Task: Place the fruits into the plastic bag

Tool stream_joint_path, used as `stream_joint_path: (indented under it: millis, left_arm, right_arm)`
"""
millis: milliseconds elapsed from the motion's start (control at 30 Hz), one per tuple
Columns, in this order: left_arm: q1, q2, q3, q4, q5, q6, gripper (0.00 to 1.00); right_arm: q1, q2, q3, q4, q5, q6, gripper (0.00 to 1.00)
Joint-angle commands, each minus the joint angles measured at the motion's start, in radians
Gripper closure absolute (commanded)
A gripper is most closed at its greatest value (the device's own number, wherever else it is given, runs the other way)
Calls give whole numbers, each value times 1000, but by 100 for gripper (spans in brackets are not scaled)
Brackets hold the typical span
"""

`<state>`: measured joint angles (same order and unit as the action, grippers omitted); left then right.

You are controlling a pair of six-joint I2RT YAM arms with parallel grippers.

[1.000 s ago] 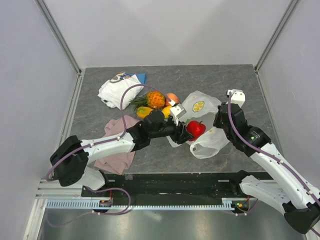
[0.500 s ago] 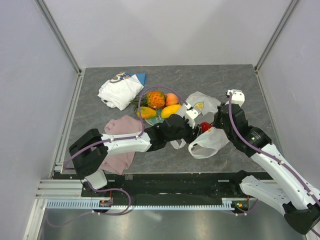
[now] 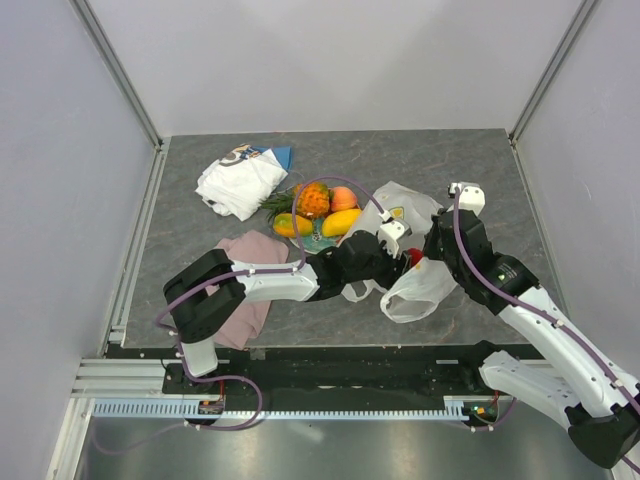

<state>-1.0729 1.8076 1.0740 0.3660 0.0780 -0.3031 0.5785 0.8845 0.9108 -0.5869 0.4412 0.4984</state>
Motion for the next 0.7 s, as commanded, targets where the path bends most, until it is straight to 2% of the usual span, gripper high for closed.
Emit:
stream_joint_path:
  millis: [0, 100, 200, 500, 667]
  left_arm:
    - [1, -8, 6, 70, 0, -27, 31]
    - [1, -13, -3, 76, 6, -27, 24]
    - [-1, -19, -13, 86, 9, -25, 22]
    - [-1, -42, -36, 111, 32, -5, 21]
    - [1, -125, -91, 131, 74, 47, 21]
  right_arm:
    - [-2, -7, -10, 30, -2, 12, 100]
    - [-2, -9, -10, 27, 5, 12, 100]
    - [-3, -13, -10, 25, 8, 12, 100]
    - [-2, -19, -9, 13, 21, 14, 100]
    - [-2, -22, -6, -1, 59, 12, 100]
